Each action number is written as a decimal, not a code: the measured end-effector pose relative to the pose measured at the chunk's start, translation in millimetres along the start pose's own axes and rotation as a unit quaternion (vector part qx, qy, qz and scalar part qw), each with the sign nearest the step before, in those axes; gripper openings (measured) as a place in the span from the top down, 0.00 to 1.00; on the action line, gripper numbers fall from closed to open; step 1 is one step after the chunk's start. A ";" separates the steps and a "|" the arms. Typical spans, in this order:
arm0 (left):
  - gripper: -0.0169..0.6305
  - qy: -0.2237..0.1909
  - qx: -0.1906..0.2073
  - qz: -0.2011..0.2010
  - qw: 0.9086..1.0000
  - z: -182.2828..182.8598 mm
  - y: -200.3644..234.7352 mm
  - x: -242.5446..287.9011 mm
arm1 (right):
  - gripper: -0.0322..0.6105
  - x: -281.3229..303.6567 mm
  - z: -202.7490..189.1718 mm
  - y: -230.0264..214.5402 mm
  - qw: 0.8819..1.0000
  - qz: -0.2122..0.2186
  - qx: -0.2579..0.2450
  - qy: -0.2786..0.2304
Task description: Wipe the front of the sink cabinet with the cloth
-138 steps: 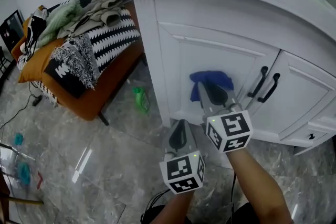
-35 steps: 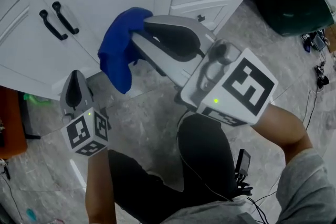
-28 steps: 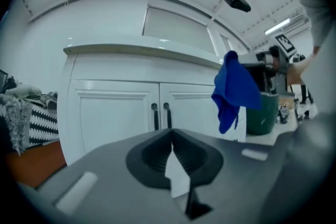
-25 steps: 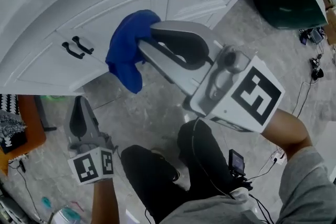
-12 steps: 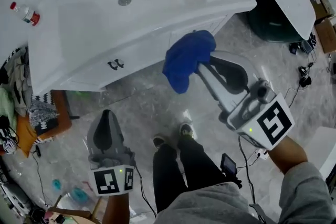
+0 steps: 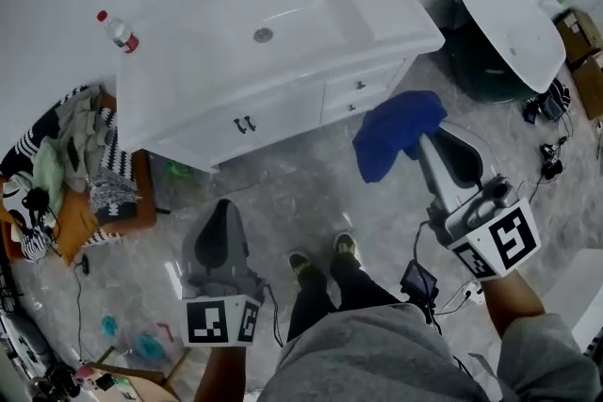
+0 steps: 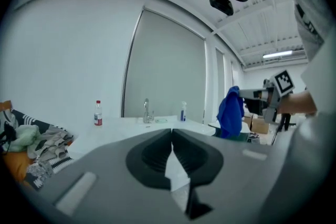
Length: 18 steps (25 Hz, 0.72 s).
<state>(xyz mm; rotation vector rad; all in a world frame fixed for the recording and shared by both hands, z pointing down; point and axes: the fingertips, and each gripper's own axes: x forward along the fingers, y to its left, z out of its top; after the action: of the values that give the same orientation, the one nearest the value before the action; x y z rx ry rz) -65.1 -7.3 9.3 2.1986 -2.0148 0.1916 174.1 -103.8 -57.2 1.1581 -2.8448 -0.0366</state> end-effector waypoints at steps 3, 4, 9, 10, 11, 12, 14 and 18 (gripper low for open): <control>0.95 -0.001 0.005 0.004 1.000 4.5 -9.2 -20.9 | 0.90 -28.8 12.4 -3.8 1.000 -0.015 -0.007 0.001; 0.95 -0.001 0.005 0.004 1.000 5.2 -11.5 -27.3 | 0.90 -36.7 16.1 -5.1 1.000 -0.020 -0.006 0.002; 0.95 -0.005 0.003 0.008 1.000 10.5 -19.5 -42.4 | 0.90 -62.1 23.7 -10.9 0.999 -0.028 -0.022 0.010; 0.95 -0.006 0.002 0.008 1.000 12.3 -21.2 -44.2 | 0.90 -67.3 24.1 -11.5 0.999 -0.026 -0.025 0.014; 0.95 -0.008 0.001 0.007 1.000 14.1 -22.6 -45.4 | 0.90 -72.1 24.9 -12.6 0.999 -0.024 -0.026 0.016; 0.95 -0.009 0.001 0.007 1.000 15.0 -23.7 -46.5 | 0.90 -76.2 25.7 -13.8 0.999 -0.024 -0.028 0.017; 0.95 -0.007 0.003 0.005 1.000 13.8 -25.0 -48.9 | 0.90 -81.4 26.7 -14.4 0.999 -0.026 -0.033 0.016; 0.95 -0.004 0.001 0.004 1.000 11.1 -24.7 -53.9 | 0.90 -88.7 33.7 -15.2 0.999 -0.025 -0.046 0.010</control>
<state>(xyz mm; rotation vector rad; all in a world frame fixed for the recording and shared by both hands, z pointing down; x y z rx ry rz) -45.3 45.1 -12.9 2.1956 -2.0295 0.1858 245.5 -52.9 -96.5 1.2034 -2.7655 -0.1552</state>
